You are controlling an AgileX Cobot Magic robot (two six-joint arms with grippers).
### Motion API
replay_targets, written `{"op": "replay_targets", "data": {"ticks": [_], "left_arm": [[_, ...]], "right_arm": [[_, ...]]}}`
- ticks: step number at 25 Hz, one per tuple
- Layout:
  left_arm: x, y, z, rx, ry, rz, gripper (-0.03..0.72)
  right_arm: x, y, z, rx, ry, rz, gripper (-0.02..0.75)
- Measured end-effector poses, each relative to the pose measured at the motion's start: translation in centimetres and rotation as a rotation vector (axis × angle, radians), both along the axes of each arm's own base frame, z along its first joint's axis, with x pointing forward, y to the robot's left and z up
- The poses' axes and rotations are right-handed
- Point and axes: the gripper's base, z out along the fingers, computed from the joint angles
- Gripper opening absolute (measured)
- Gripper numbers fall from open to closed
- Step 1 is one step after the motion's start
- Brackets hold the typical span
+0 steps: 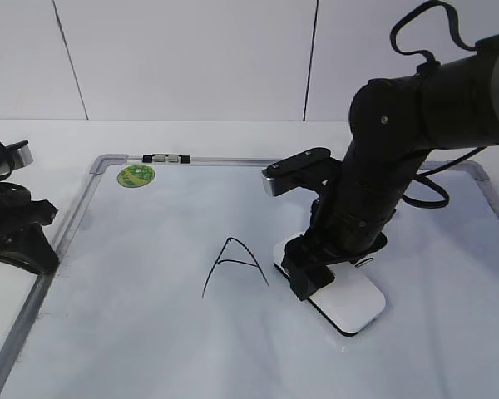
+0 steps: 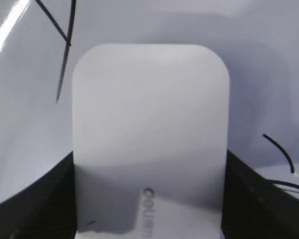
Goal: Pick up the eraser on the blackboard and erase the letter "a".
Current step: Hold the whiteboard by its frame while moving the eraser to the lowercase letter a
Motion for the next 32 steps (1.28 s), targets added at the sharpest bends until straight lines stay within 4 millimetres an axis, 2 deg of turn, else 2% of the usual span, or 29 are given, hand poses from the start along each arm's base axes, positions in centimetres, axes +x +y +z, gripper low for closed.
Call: {"op": "replay_targets", "data": {"ticks": [5, 15, 20, 24, 32], "left_arm": [[0.0, 0.0, 0.0, -0.003, 0.000, 0.003, 0.046], [0.0, 0.0, 0.0, -0.006, 0.000, 0.005, 0.046], [0.0, 0.0, 0.0, -0.006, 0.000, 0.005, 0.046], [0.0, 0.0, 0.0, -0.006, 0.000, 0.005, 0.046], [0.0, 0.0, 0.0, -0.006, 0.000, 0.005, 0.046]], "right_arm": [[0.2, -0.2, -0.1, -0.071, -0.046, -0.080, 0.563], [2.3, -2.1, 0.0, -0.239, -0.256, -0.175, 0.563], [2.8, -2.7, 0.0, -0.235, -0.273, -0.222, 0.563], [2.5, -2.4, -0.2, -0.193, -0.228, -0.215, 0.563], [0.9, 0.5, -0.3, -0.123, -0.179, -0.135, 0.563]]}}
